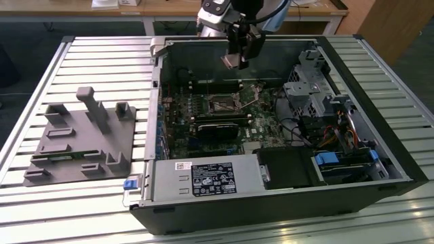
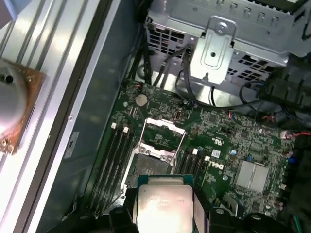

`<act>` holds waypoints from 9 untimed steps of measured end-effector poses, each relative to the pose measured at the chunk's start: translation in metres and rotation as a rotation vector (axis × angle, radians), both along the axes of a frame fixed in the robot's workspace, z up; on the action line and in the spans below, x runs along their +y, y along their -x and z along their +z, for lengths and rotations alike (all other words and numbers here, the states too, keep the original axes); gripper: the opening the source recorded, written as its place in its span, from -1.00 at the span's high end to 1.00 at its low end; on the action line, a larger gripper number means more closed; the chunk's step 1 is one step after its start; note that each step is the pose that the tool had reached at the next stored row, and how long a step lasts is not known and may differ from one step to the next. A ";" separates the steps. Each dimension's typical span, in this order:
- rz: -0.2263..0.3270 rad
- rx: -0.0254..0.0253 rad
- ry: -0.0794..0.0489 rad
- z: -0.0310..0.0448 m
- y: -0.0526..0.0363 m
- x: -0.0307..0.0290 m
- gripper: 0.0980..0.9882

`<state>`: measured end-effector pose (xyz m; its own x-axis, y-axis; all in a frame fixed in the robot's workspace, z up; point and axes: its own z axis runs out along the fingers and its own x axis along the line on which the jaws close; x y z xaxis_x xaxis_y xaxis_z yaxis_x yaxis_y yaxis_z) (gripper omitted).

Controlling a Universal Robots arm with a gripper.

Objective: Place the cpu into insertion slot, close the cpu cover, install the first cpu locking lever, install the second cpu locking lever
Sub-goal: 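Place the cpu into insertion slot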

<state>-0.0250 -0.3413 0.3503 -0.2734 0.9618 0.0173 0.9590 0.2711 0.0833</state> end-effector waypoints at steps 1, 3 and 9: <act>-0.018 0.0000 0.000 -0.0007 0.0000 0.0000 0.00; -0.055 0.0000 0.000 -0.0021 0.0000 0.0000 0.00; -0.150 -0.0001 0.000 -0.0047 0.0000 0.0000 0.00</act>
<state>-0.0250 -0.3413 0.3456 -0.1268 0.9918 0.0174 0.9886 0.1250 0.0834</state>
